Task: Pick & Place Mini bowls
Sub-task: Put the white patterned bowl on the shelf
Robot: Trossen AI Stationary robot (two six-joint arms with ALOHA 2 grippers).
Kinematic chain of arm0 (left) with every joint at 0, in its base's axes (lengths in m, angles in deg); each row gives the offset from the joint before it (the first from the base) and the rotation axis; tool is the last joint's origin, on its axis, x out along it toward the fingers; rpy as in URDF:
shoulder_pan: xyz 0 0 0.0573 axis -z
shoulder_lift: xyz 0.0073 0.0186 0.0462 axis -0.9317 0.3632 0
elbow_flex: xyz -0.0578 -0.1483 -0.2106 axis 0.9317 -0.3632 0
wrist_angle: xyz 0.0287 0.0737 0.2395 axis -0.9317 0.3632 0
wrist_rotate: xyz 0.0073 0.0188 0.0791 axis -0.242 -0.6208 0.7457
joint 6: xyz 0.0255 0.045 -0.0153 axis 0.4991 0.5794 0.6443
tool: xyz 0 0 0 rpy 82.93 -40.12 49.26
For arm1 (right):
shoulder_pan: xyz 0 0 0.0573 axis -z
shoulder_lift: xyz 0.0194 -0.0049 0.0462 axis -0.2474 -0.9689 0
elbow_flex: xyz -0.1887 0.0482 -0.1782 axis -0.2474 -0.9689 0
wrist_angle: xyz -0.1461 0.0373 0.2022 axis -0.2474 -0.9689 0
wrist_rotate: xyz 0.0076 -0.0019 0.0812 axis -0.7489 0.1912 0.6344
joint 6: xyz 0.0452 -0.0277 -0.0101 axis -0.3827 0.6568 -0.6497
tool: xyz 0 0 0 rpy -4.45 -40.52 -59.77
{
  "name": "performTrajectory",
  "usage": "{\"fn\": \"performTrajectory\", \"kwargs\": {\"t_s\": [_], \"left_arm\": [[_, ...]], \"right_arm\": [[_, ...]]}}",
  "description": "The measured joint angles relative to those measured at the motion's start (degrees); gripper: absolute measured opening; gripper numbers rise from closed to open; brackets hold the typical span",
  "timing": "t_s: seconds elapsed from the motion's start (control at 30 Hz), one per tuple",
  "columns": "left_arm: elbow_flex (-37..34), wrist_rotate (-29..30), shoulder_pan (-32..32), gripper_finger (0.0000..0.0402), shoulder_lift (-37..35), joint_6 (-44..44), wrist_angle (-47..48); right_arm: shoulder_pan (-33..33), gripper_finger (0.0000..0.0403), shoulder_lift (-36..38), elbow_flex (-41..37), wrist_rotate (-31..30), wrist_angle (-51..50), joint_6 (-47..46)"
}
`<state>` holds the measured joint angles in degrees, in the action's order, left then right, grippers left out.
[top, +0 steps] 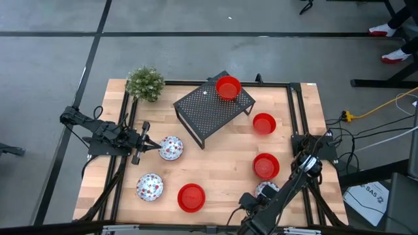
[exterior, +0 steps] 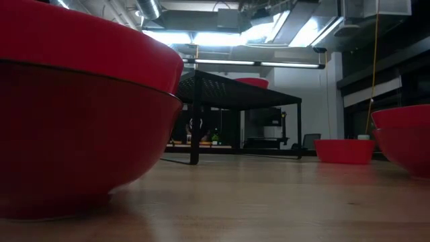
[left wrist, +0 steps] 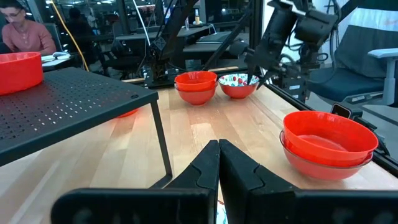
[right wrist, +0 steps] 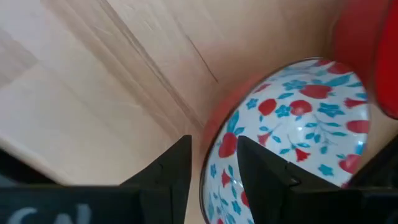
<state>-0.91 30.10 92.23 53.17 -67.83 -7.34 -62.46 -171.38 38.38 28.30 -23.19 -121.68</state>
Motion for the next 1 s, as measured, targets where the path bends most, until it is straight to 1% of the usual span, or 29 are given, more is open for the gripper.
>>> {"fn": "performTrajectory", "kwargs": {"t_s": [0.2, 0.33, 0.43, 0.63, 0.7, 0.87, 1.0], "left_arm": [[-0.01, 0.0, -0.02, 0.0004, 0.0, 0.0, 0.0], [0.01, 0.0, 0.0, 0.0004, 0.0, 0.0, 0.0], [0.0, 0.0, -0.02, 0.0004, -0.02, 0.0, 0.0], [0.01, 0.0, 0.0, 0.0004, 0.0, 0.0, 0.0], [-0.01, 0.0, -0.01, 0.0004, 0.0, 0.0, 0.0], [-0.01, 0.0, -0.02, 0.0004, 0.0, 0.0, 0.0], [0.01, -0.01, -0.01, 0.0004, 0.0, 0.0, 0.0]], "right_arm": [[0.0, 0.0128, 0.0, -2.53, 0.09, 2.46, 0.0], [0.02, 0.0113, 0.0, -2.53, 0.08, 2.6, 0.02], [0.0, 0.0087, 0.0, -2.53, 0.09, 2.8, 0.18], [0.0, 0.0017, 0.0, -2.53, -0.03, 3.91, 0.26], [0.0, 0.0014, 0.02, -2.53, -0.18, 4.36, 0.23], [0.0, 0.003, 0.13, -2.51, -0.06, 6.49, 0.2], [0.0, 0.0013, 0.16, -1.05, -0.32, 7.68, 0.22]]}}
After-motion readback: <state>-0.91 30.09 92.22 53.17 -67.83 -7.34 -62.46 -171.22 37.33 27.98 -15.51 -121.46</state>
